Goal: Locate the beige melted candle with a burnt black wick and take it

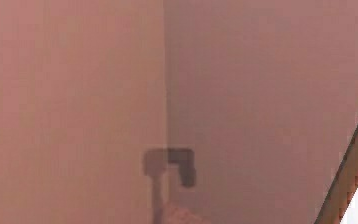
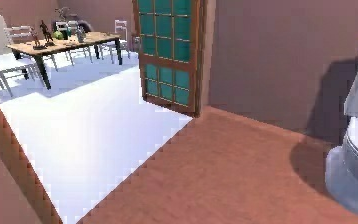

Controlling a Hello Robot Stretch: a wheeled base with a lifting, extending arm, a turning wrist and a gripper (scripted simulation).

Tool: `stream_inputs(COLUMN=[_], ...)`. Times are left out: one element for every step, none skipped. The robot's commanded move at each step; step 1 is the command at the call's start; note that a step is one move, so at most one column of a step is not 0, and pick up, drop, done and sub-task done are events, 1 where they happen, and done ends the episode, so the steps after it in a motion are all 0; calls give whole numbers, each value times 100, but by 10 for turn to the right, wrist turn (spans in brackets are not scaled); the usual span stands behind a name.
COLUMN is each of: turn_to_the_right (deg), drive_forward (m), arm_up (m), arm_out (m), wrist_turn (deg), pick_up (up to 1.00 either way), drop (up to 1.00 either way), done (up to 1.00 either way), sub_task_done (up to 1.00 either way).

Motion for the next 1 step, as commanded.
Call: stream_inputs(turn_to_the_right=[-450], drive_forward=[0], arm_up=[0], arm_out=[0], wrist_turn=[0], pick_up=[0], drop=[0], done=[0], sub_task_done=[0])
